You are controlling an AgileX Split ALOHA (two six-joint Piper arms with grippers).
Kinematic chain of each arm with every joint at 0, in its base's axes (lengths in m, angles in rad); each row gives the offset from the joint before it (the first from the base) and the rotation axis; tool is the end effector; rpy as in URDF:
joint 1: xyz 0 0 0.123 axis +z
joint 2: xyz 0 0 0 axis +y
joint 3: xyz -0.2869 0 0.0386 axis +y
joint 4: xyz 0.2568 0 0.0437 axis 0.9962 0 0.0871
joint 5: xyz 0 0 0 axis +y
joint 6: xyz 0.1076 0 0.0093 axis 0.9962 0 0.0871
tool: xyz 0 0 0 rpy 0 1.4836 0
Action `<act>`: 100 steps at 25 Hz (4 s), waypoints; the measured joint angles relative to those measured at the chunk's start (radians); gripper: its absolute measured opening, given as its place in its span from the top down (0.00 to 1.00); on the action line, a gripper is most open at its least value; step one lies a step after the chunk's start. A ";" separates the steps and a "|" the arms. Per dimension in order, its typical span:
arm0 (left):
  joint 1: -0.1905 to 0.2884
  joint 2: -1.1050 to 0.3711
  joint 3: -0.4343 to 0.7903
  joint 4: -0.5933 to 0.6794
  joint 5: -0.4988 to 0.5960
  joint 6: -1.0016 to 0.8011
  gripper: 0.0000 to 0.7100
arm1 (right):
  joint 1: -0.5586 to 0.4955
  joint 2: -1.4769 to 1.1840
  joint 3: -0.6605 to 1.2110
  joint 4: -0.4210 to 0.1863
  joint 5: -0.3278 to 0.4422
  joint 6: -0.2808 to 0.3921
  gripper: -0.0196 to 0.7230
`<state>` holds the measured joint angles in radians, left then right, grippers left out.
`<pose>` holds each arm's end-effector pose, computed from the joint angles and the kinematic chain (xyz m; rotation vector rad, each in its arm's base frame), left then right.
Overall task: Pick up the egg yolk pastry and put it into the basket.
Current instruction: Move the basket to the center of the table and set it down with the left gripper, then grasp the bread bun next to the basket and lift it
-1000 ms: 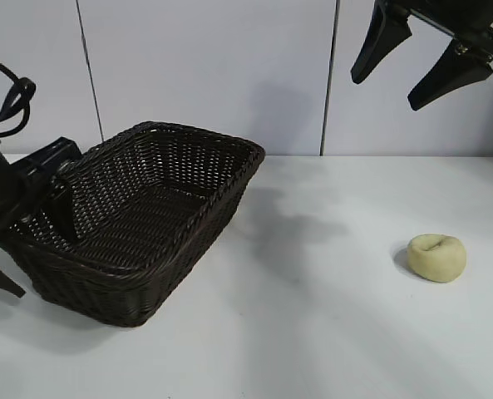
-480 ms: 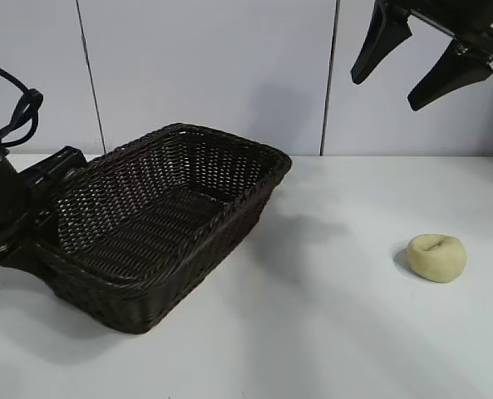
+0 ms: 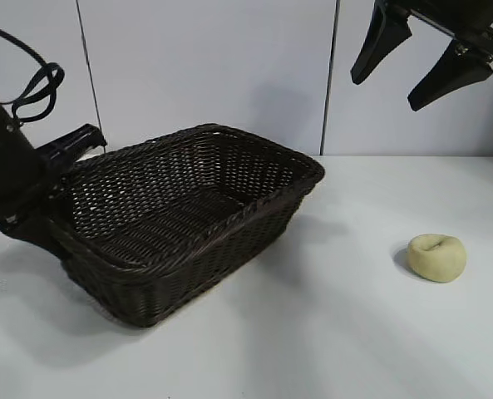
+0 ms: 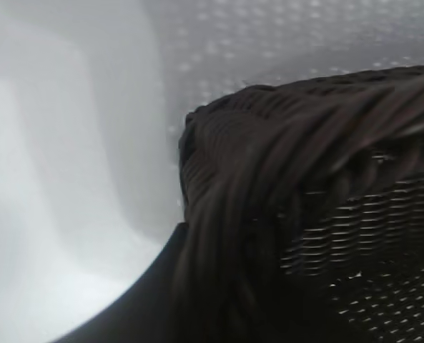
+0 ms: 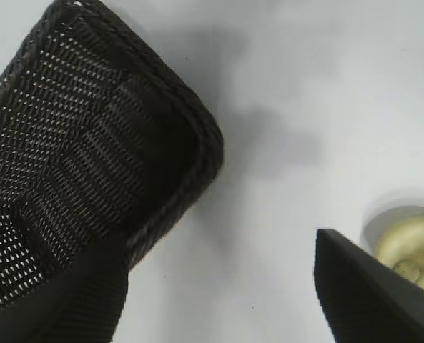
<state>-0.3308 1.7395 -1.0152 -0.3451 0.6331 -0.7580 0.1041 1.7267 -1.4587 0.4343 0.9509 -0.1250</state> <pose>0.3161 -0.1314 0.1618 -0.9828 2.7976 -0.5439 0.3832 0.0773 0.2848 -0.0708 2.6526 0.5441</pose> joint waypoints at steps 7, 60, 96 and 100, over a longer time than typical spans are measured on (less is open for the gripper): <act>0.086 0.008 -0.125 -0.013 0.150 0.269 0.85 | 0.000 0.000 0.000 0.000 0.001 0.000 0.26; 0.112 0.439 -0.596 -0.056 0.467 0.869 0.14 | 0.000 0.000 0.000 0.000 0.018 0.000 0.26; 0.112 -0.018 -0.396 -0.253 0.372 0.869 0.12 | 0.000 0.000 0.000 -0.003 0.018 0.000 0.26; 0.112 -0.016 -0.351 -0.259 0.327 0.869 0.12 | 0.000 0.000 0.000 -0.003 0.018 0.000 0.26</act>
<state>-0.2184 1.7232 -1.3658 -0.6037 0.9606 0.1108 0.1041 1.7267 -1.4587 0.4316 0.9687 -0.1250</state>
